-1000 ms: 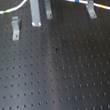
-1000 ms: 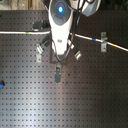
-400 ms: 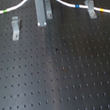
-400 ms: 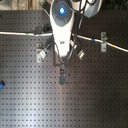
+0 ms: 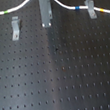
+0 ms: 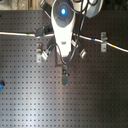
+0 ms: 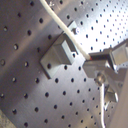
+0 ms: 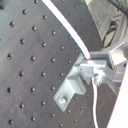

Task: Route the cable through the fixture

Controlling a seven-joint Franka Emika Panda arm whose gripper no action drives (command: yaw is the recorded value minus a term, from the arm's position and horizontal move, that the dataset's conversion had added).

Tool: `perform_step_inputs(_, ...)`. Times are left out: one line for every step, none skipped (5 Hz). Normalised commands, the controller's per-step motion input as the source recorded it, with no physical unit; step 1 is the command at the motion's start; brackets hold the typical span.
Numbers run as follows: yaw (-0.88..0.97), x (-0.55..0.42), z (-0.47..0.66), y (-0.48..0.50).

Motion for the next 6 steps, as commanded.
perform_step_inputs(-0.19,-0.24,0.29,0.213)
perform_step_inputs(-0.15,-0.171,0.26,0.234)
perform_step_inputs(-0.16,0.0,0.16,0.007)
perform_step_inputs(-0.12,0.001,0.05,0.002)
perform_step_inputs(0.0,0.001,0.06,0.003)
perform_step_inputs(0.0,-0.128,0.33,0.073)
